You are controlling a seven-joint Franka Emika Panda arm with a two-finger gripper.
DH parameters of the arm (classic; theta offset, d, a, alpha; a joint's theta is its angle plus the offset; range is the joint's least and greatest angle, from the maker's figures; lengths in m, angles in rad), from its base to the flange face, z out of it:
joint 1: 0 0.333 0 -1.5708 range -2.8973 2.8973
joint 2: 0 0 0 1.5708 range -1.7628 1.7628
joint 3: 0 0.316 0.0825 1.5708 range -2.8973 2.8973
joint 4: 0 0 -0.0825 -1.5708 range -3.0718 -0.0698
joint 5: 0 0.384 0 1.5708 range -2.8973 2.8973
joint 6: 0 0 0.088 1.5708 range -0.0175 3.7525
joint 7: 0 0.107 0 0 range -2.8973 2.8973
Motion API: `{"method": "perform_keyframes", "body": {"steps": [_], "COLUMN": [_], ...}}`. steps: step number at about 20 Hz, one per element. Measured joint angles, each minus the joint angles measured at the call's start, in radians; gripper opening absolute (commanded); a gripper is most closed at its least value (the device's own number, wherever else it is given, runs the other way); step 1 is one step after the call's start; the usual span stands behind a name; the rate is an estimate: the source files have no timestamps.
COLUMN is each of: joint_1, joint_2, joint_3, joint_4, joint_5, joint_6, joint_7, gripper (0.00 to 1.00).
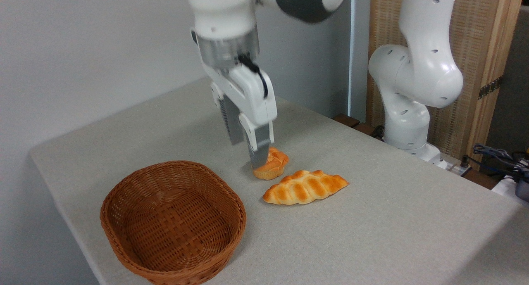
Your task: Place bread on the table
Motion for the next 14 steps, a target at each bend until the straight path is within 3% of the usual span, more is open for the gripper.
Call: {"method": "perform_keyframes", "body": {"steps": [5,7,14], "joint_1": [0.020,0.035,0.087], "joint_2": [0.010,0.031,0.096], "joint_3": [-0.007,-0.045,-0.163], "joint_4": [0.092,0.138,0.204], "joint_5": [0.000,0.000,0.021], "joint_6": [0.000,0.000,0.000], "joint_7": [-0.172,-0.255,-0.328], "gripper": [1.00,1.00,1.00]}}
